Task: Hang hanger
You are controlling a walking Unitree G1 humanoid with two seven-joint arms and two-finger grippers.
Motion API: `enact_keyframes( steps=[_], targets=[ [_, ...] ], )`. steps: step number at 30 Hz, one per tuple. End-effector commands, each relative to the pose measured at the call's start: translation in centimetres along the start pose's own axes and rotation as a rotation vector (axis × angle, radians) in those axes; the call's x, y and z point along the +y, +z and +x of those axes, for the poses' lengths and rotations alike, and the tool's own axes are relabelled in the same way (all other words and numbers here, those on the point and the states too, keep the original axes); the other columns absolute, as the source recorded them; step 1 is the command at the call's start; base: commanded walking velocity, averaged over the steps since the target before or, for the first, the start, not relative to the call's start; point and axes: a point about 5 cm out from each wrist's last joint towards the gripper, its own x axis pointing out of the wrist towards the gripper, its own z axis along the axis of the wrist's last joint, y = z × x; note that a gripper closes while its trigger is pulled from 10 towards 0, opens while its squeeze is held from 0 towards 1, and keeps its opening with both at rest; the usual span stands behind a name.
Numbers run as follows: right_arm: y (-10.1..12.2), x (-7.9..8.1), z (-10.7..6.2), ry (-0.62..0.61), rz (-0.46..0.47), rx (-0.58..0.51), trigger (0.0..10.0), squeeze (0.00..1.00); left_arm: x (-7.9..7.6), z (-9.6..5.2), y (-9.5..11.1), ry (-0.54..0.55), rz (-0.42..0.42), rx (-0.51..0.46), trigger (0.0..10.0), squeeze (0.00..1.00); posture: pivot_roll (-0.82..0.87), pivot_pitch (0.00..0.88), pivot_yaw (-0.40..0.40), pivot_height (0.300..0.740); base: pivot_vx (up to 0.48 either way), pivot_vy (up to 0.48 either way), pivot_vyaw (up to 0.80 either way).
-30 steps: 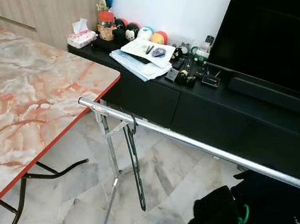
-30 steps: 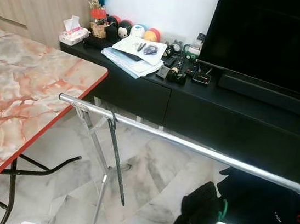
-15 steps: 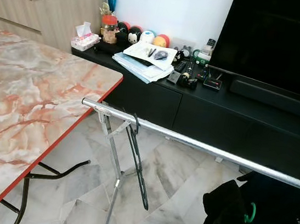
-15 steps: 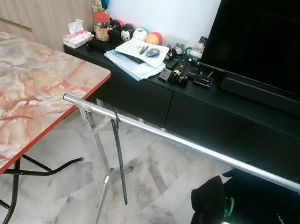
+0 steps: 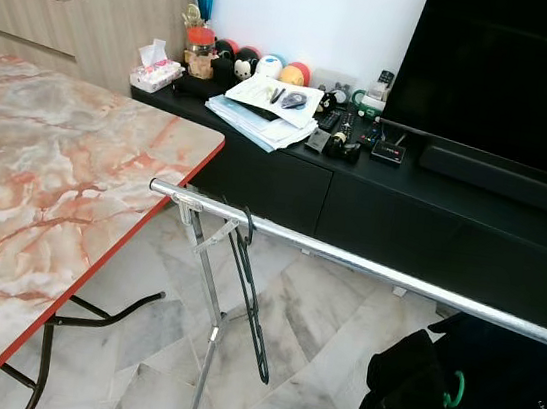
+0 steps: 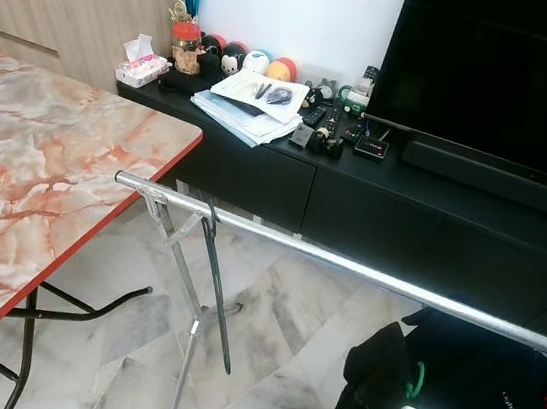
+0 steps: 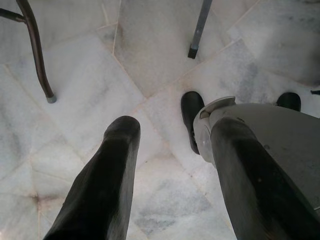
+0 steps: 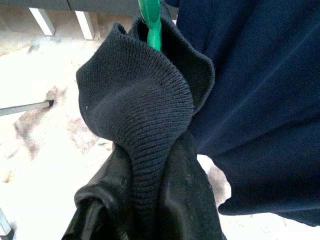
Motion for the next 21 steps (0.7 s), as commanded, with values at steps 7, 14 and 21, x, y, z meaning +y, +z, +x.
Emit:
enact_keyframes(
  steps=[7, 14, 21],
  targets=[
    [0.2, 0.3, 0.2, 0.0, 0.018, 0.0, 10.0, 0.0, -0.3, 0.0, -0.7, 0.003, -0.009, 0.042, 10.0, 0.0, -0.01, 0.112, -0.001, 0.74, 0.0, 0.0, -0.34],
    [0.3, 0.4, 0.2, 0.002, 0.009, -0.012, 10.0, 0.0, -1.5, 0.2, -0.5, -0.007, -0.005, 0.042, 10.0, 0.0, 0.0, 0.117, 0.002, 0.74, 0.0, 0.0, -0.11],
    [0.4, 0.4, 0.2, 0.007, 0.008, -0.018, 10.0, 0.0, -1.5, 0.3, -0.5, -0.01, -0.008, 0.04, 10.0, 0.0, -0.01, 0.117, 0.001, 0.74, -0.139, 0.0, 0.0]
  ],
)
